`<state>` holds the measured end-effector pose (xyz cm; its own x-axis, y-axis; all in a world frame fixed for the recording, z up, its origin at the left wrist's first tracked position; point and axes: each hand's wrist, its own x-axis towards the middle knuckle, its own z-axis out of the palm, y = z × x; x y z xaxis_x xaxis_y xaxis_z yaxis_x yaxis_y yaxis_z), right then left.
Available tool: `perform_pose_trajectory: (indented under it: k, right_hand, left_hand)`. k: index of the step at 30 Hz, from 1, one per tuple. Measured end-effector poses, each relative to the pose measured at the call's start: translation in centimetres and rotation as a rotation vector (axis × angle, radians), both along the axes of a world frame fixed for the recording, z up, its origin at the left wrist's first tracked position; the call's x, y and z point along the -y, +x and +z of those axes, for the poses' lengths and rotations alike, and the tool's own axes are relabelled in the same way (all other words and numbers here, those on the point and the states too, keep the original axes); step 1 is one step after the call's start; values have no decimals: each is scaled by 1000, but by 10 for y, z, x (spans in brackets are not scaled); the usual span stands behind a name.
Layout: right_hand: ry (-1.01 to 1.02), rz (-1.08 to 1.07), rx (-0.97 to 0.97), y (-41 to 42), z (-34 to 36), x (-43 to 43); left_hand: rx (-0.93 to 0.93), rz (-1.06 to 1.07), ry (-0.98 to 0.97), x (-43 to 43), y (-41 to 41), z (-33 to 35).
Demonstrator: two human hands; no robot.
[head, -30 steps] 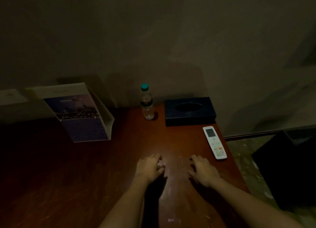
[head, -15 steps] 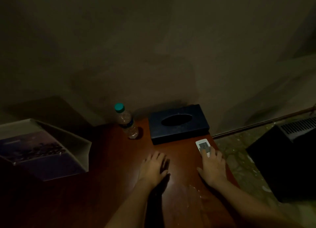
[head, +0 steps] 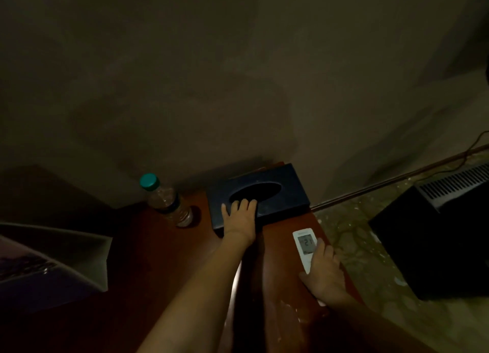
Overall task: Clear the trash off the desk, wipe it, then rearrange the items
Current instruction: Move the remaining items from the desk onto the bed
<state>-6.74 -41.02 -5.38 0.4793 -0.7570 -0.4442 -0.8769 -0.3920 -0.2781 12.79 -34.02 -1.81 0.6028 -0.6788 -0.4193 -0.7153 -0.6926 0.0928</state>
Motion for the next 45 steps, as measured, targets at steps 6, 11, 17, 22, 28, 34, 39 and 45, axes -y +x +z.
perform_pose_trajectory:
  k: [6, 11, 17, 22, 28, 34, 39, 45]
  right_hand:
    - [6, -63, 37, -21, 3, -12]
    - [-16, -59, 48, -43, 10, -27]
    - [-26, 37, 120, -51, 19, -57]
    - [-10, 166, 103, -45, 30, -88]
    - [58, 290, 139, -20, 43, -124]
    - [115, 419, 213, 30, 51, -190]
    - [222, 568, 296, 80, 60, -256]
    - [186, 870, 280, 136, 67, -306]
  left_hand:
    - [71, -22, 50, -23, -21, 7]
    - [91, -6, 49, -59, -59, 9]
    - [41, 120, 24, -134, -94, 20]
    - [3, 210, 28, -200, -107, 25]
    - [-47, 371, 29, -276, -98, 26]
    - [-75, 432, 49, -373, -85, 25]
    - [-70, 485, 66, -457, -78, 27]
    - [-45, 625, 105, -537, -49, 23]
